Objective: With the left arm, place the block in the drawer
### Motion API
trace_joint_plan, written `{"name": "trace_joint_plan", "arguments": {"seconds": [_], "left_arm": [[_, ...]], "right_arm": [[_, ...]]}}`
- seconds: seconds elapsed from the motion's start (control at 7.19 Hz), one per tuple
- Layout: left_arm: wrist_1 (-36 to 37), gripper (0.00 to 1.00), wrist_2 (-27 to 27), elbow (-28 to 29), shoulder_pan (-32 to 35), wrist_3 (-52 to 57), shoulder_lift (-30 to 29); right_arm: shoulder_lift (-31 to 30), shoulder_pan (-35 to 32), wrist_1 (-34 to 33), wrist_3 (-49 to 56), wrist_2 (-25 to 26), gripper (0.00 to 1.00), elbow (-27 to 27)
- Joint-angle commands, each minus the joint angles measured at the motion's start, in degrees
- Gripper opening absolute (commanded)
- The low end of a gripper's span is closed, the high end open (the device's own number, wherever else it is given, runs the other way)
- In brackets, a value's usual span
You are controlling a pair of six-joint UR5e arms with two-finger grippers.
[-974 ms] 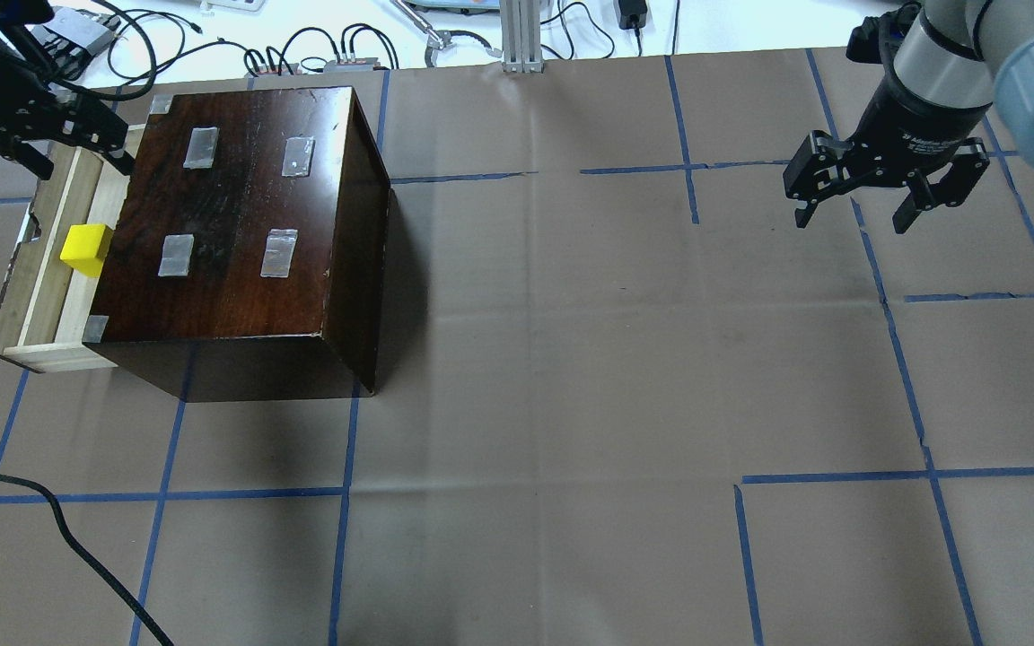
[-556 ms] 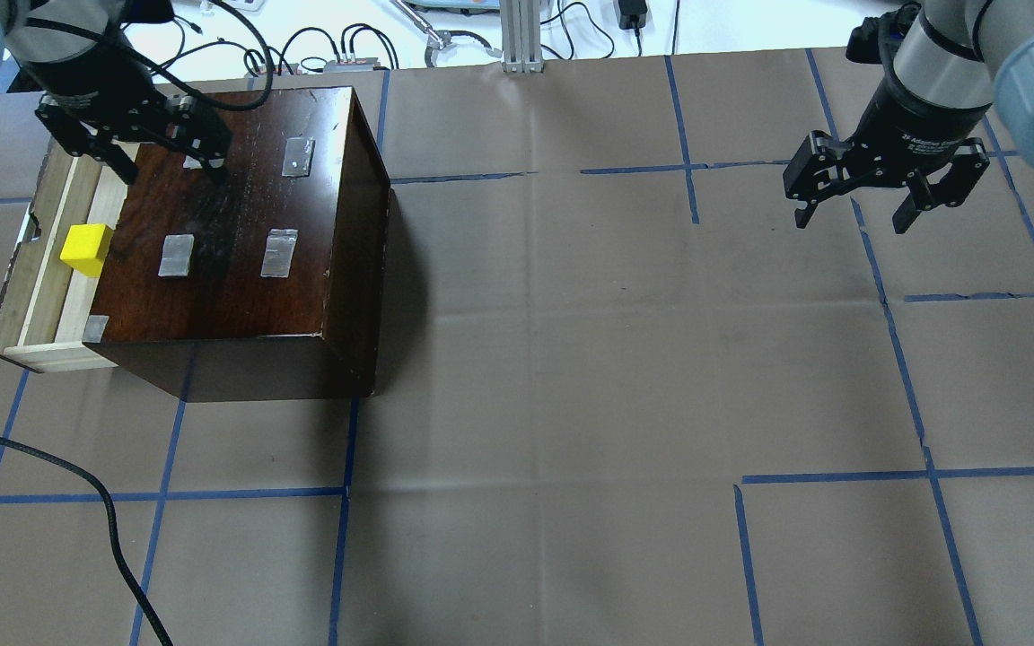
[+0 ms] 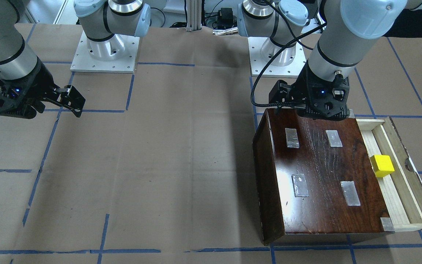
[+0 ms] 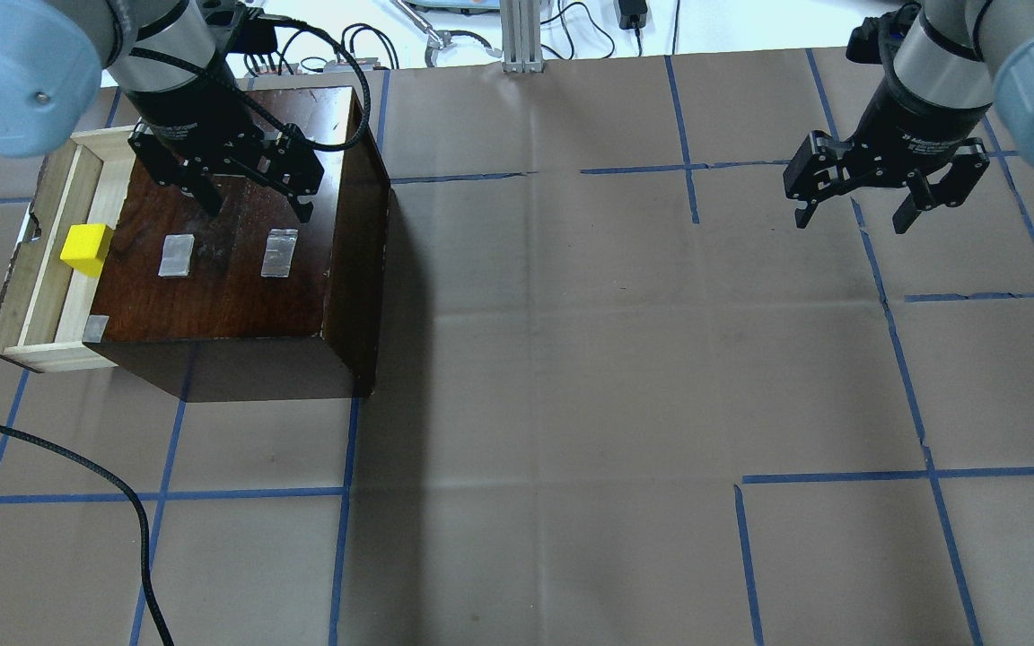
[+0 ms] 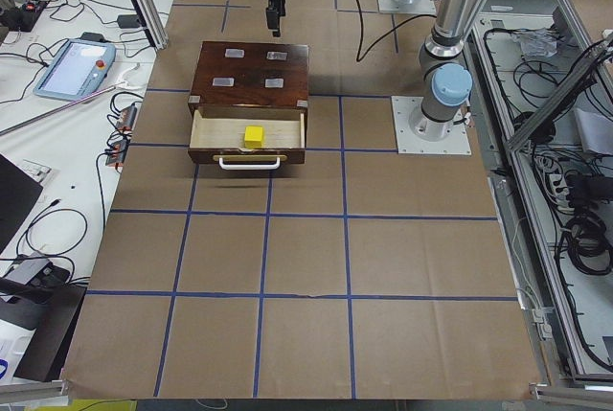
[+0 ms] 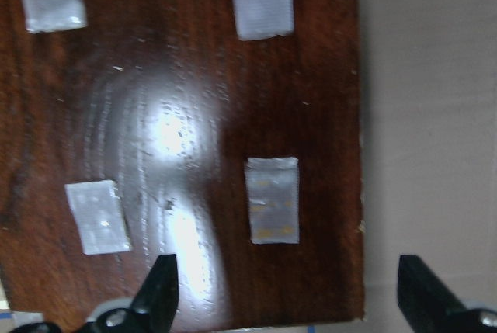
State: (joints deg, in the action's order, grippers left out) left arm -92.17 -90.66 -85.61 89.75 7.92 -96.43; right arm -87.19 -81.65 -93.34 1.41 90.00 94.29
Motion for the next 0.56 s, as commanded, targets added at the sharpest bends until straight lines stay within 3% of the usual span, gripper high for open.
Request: {"name": "trace_joint_plan", "arguments": {"seconds": [0.0,0.42], "left_arm": [[0.4,0.99,0.0,-0.7,0.1,0.2,0.1],[1.5,0.99,-0.2,-0.6,-0.7,0.3,-0.1]], "right_arm": [[0.0,0.0,0.0,0.0,0.0,1.00,0.0],[0.0,0.0,0.0,0.0,0.0,1.00,0.0]]}}
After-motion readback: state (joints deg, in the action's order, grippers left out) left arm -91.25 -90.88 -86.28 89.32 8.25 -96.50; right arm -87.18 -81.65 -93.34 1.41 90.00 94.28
